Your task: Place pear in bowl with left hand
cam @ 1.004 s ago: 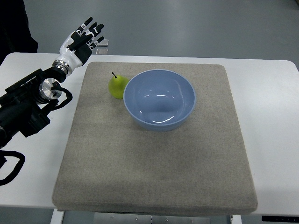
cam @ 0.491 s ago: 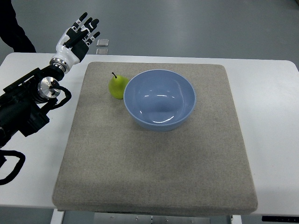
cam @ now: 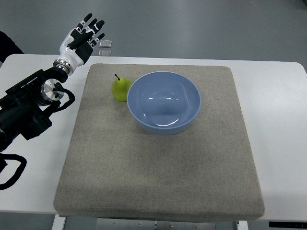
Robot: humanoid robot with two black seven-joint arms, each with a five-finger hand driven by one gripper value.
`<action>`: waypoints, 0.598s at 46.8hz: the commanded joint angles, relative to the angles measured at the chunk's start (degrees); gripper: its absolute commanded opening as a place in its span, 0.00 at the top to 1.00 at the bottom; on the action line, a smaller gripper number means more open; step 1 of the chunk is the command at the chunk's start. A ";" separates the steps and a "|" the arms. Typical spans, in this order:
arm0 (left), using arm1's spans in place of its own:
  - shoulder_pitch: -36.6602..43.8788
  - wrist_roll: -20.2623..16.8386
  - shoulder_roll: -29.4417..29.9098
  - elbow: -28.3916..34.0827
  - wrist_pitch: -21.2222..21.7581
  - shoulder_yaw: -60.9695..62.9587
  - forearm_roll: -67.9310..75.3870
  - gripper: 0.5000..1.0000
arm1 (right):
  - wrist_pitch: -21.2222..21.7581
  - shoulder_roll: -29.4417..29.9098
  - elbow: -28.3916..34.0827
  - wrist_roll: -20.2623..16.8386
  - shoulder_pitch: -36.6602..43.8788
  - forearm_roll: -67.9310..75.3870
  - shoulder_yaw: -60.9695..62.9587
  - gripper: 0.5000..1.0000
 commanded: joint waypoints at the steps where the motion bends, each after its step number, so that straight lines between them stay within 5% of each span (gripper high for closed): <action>1: -0.16 0.27 0.66 -1.55 -0.07 0.10 0.66 0.02 | 0.08 0.00 0.00 0.00 0.00 0.00 0.00 0.15; 28: -0.42 0.44 5.58 -9.90 0.02 2.11 22.79 0.02 | -0.01 0.00 0.00 0.00 0.00 0.00 0.00 0.15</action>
